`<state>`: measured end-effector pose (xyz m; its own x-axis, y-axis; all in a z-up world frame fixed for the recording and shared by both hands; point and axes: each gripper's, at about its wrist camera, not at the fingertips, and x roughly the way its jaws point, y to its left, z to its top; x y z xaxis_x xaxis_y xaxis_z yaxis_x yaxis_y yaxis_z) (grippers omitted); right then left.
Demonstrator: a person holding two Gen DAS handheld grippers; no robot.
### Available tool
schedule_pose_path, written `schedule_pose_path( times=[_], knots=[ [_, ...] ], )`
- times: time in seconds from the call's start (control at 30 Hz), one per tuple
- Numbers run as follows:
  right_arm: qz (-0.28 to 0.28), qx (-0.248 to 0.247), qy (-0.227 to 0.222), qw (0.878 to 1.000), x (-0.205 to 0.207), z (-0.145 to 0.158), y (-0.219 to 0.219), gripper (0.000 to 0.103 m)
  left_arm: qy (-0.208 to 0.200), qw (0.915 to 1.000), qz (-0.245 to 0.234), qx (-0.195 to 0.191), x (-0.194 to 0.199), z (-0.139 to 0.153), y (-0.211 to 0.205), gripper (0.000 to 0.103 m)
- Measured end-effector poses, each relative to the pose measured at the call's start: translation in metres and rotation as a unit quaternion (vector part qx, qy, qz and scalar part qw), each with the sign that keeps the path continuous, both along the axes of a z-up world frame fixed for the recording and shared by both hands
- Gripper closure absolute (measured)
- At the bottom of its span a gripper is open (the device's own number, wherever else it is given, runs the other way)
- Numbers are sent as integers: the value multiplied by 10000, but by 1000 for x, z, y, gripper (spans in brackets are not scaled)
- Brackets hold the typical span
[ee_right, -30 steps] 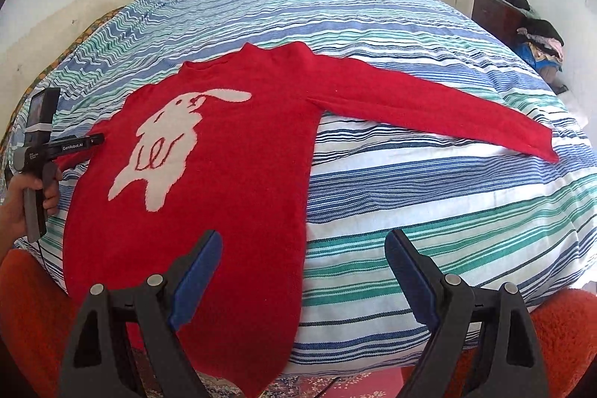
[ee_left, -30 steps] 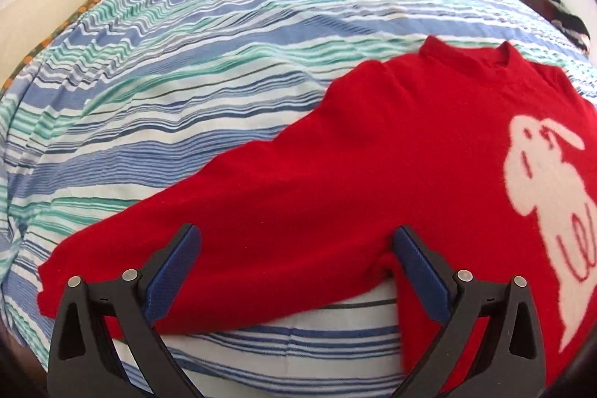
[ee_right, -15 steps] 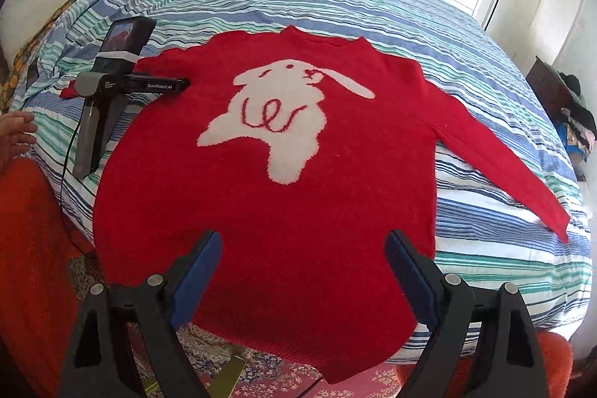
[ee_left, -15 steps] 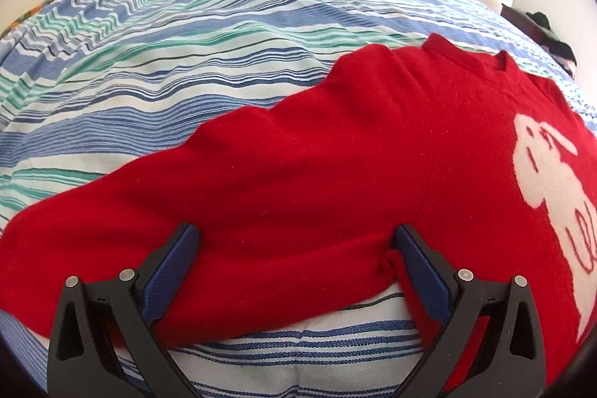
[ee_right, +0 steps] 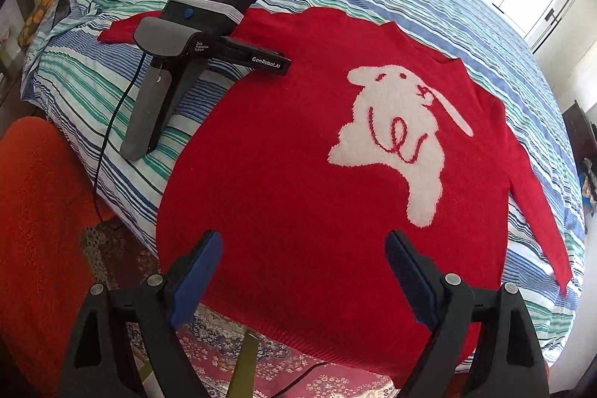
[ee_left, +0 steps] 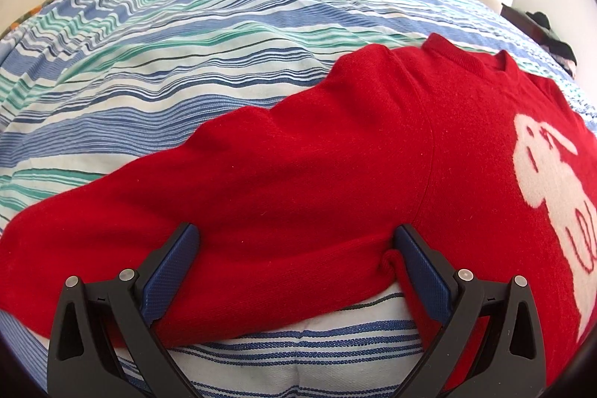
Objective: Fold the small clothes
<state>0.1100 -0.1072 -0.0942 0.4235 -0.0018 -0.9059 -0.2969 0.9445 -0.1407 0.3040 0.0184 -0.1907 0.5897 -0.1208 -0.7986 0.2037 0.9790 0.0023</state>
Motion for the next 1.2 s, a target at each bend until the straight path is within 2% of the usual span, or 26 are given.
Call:
schedule_pose_path(
  times=[0.2,0.57,0.8,1.2],
  knots=[
    [-182,-194,36,9996,5,0,-2,15,0,10000,0,0,0,0,0,0],
    [-372,-185,-19,9991,-1,2,-13,15,0,10000,0,1,0,0,0,0],
    [-257,42,-171,9995,-5,9,-15,15,0,10000,0,1,0,0,0,0],
    [-316,623,-449,9965,-24,13,-49,15,0,10000,0,1,0,0,0,0]
  ],
)
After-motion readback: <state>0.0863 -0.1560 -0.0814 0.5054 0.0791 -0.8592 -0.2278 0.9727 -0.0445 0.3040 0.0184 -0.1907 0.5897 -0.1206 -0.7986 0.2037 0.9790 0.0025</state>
